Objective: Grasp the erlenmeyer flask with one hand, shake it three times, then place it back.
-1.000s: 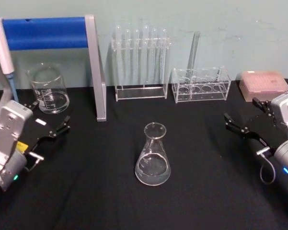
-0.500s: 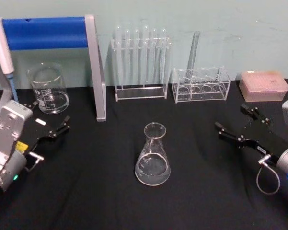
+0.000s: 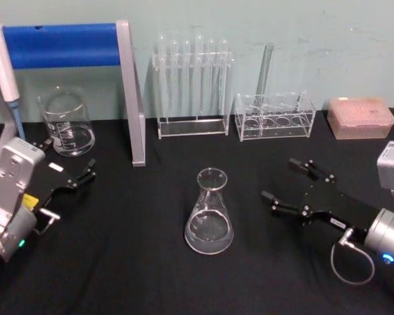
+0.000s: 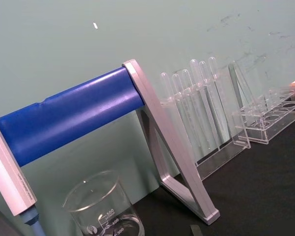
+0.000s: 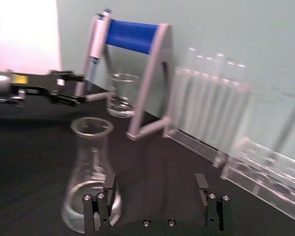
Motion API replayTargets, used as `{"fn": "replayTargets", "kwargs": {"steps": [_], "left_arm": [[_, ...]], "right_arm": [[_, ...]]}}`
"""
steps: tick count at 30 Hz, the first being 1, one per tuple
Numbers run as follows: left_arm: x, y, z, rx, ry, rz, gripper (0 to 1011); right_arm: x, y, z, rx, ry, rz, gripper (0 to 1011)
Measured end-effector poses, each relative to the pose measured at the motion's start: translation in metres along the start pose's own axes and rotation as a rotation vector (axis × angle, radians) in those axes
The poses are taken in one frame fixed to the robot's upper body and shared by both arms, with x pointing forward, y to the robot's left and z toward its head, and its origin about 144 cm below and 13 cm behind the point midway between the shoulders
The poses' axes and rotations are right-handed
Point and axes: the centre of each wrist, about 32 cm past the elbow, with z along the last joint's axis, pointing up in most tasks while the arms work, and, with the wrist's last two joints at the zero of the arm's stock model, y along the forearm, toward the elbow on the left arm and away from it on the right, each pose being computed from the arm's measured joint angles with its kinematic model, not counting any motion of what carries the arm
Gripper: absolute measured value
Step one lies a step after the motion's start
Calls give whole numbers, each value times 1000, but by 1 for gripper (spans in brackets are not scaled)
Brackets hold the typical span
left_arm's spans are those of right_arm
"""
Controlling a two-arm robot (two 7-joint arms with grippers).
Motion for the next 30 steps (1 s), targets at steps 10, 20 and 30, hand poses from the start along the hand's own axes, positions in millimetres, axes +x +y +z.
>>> {"fn": "replayTargets", "kwargs": {"steps": [10,20,30], "left_arm": [[0,0,0,0,0,0,1001],[0,0,0,0,0,0,1001],[0,0,0,0,0,0,1001]], "right_arm": [[-6,12,-2,27,21,140,1003],[-11,31,-5,35,40,203,1002],[-12,51,-5,29,54,219,1002]]}}
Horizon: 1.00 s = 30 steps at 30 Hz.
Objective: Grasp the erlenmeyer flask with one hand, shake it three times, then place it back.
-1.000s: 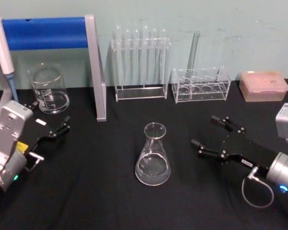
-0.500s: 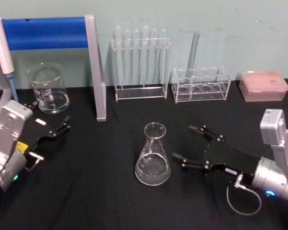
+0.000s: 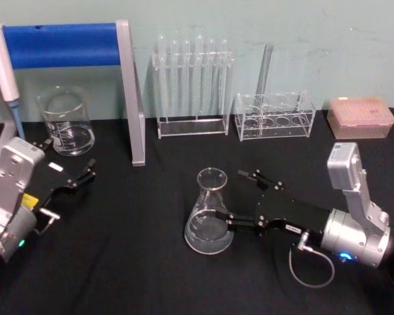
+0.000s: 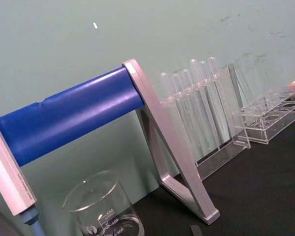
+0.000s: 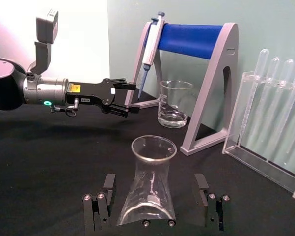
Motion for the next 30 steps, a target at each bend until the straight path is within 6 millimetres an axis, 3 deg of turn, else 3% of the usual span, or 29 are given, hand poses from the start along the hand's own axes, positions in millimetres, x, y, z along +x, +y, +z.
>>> {"fn": "replayTargets", "kwargs": {"steps": [30], "left_arm": [[0,0,0,0,0,0,1001]], "right_arm": [[11,33,-1,3,20,40,1002]]}}
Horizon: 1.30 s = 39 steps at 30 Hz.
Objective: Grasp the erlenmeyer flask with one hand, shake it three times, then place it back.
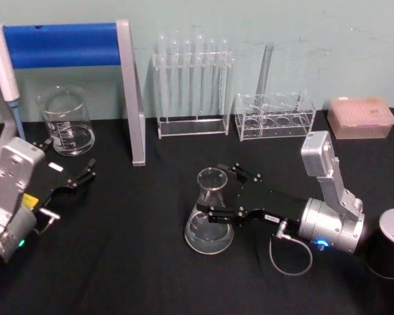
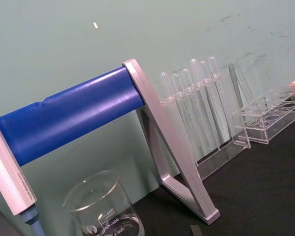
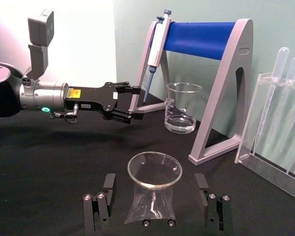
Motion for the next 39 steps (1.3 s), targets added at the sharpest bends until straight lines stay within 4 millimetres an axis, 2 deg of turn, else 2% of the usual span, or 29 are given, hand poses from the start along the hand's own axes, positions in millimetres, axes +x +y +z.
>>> {"fn": "replayTargets", "kwargs": {"steps": [13,39], "left_arm": [[0,0,0,0,0,0,1001],[0,0,0,0,0,0,1001]], "right_arm": [[2,6,1,-1,-2,8,1003],[3,6,1,-4,-5,10,1003]]}}
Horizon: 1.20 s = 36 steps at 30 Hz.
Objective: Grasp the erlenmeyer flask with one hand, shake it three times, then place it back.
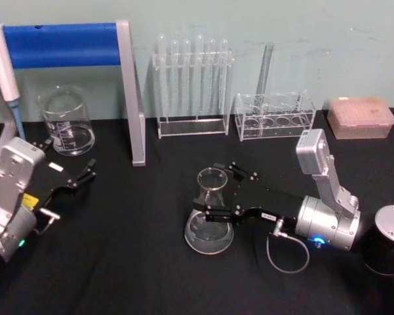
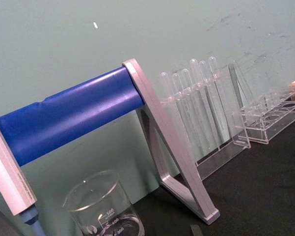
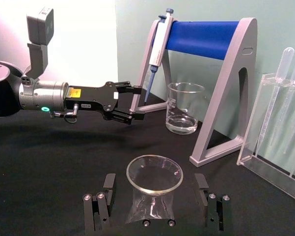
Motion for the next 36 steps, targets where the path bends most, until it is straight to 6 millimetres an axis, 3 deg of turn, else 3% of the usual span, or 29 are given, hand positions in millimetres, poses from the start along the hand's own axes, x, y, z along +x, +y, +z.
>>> {"fn": "replayTargets", "kwargs": {"steps": [5,14,24,36], "left_arm": [[0,0,0,0,0,0,1001],[0,0,0,0,0,0,1001],[0,0,0,0,0,0,1001],[0,0,0,0,0,0,1001]], "right_arm": [[0,0,0,0,0,0,993],[0,0,0,1,0,0,802],[0,0,0,1,0,0,461],[0,0,0,1,0,0,449]]}}
